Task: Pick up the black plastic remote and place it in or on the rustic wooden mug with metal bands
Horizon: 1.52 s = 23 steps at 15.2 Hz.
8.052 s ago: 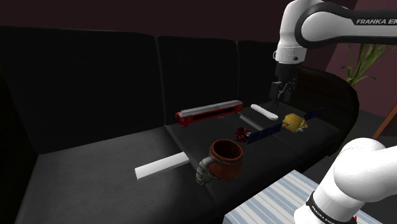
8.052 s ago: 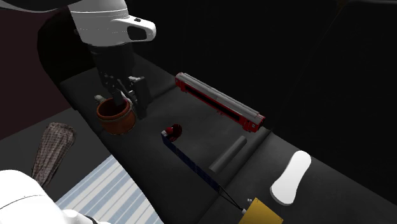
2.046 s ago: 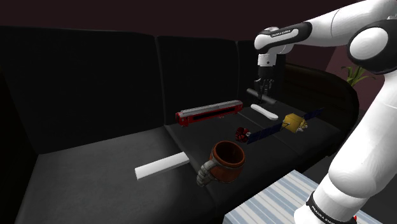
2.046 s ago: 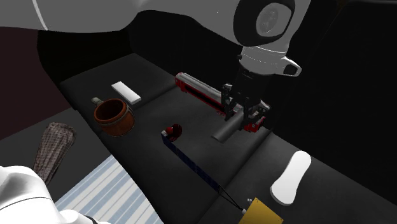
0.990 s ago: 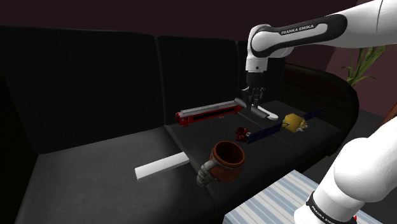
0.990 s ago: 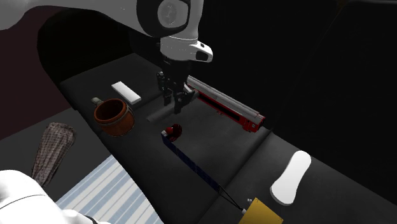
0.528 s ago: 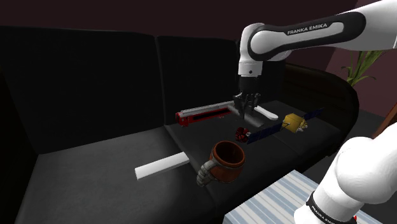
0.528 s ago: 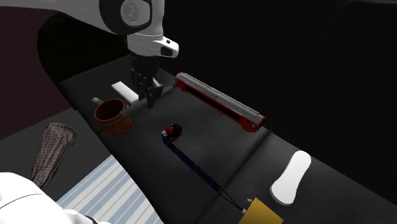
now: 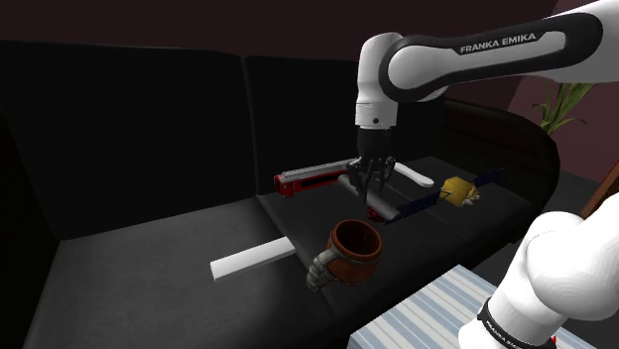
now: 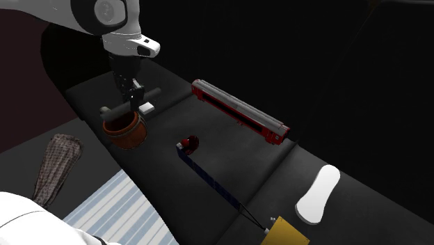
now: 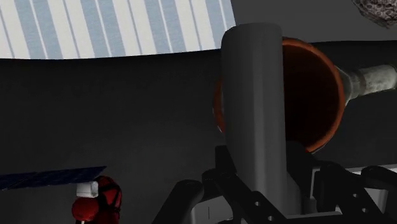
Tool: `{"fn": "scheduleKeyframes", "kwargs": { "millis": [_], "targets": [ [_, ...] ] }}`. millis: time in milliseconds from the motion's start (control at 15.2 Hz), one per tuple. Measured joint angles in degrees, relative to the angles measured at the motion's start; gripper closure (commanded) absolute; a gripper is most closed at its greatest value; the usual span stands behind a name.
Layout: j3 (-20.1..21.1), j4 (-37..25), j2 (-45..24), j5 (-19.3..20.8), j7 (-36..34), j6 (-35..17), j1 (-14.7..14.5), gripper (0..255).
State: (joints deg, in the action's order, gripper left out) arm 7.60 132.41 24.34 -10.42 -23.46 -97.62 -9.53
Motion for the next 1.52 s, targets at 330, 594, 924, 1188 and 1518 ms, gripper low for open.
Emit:
{"fn": "scheduleKeyframes", "kwargs": {
  "millis": [330,594,924,1188,1518],
  "targets": [
    [5.08,-0.81,-0.98,-3.29,-6.78,-1.35,-3.11,255],
    [7.75,-0.28,-2.38,-4.77,-9.86,-3.93,-4.54,255],
    [8.33,2.75,-3.41,-5.13,-9.57,-7.99,-4.71,255],
    [8.7,4.47,-4.36,-5.31,-9.36,-10.66,-4.79,255],
    [8.72,4.75,-4.39,-5.36,-9.22,-11.15,-4.79,255]
  ]
}}
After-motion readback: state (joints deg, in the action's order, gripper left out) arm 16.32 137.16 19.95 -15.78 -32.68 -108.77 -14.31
